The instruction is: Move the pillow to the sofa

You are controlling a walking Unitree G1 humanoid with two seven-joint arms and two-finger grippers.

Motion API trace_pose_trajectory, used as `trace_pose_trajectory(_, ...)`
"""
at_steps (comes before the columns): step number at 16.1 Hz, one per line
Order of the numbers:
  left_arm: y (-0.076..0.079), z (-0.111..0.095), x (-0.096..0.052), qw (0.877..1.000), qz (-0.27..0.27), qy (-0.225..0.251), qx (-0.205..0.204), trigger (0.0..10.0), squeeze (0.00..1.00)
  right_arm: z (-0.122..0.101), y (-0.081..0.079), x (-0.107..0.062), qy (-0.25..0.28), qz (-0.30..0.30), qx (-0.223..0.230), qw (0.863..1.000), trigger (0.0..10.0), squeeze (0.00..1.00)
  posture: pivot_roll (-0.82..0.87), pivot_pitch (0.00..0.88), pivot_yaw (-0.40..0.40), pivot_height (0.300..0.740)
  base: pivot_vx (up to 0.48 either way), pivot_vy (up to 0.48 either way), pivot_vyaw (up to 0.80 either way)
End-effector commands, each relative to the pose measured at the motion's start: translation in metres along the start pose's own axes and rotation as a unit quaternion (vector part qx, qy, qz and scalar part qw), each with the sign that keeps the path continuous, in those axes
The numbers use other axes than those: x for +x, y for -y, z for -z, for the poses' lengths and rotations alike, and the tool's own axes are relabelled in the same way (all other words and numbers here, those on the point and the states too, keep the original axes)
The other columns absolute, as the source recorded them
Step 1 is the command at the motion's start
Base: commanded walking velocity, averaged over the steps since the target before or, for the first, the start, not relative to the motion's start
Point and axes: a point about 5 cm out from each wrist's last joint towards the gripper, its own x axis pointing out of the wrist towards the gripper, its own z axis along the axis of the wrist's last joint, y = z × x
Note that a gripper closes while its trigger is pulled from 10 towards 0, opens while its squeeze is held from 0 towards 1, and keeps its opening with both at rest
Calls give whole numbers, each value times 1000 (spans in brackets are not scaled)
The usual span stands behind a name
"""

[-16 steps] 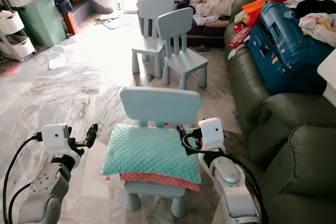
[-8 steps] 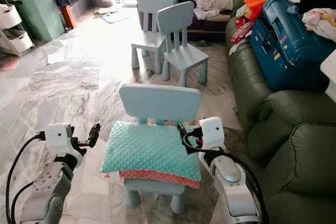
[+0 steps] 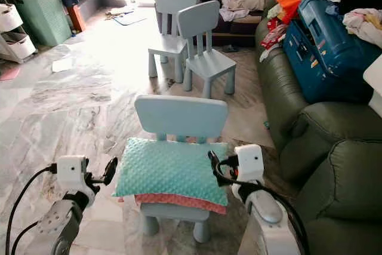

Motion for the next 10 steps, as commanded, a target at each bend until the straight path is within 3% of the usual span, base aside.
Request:
trace_pose_trajectory(1,-3,-2,-2,1000,1,2,15,10000,0,-5,-2,-2,6,-6,-2,1000,10000,0,-69,63,0,740,0,0,0)
trace_pose_trajectory(5,-6,11,-18,1000,-2,-16,16,10000,0,0,5,-16,-14,4,5,1000,10000,0,-72,82,-7,740,0,0,0)
trace_pose_trajectory(10,-6,12,-22,1000,2,-23,15,10000,0,3,7,-24,-28,10,8,1000,10000,0,-76,98,-4,740,0,0,0)
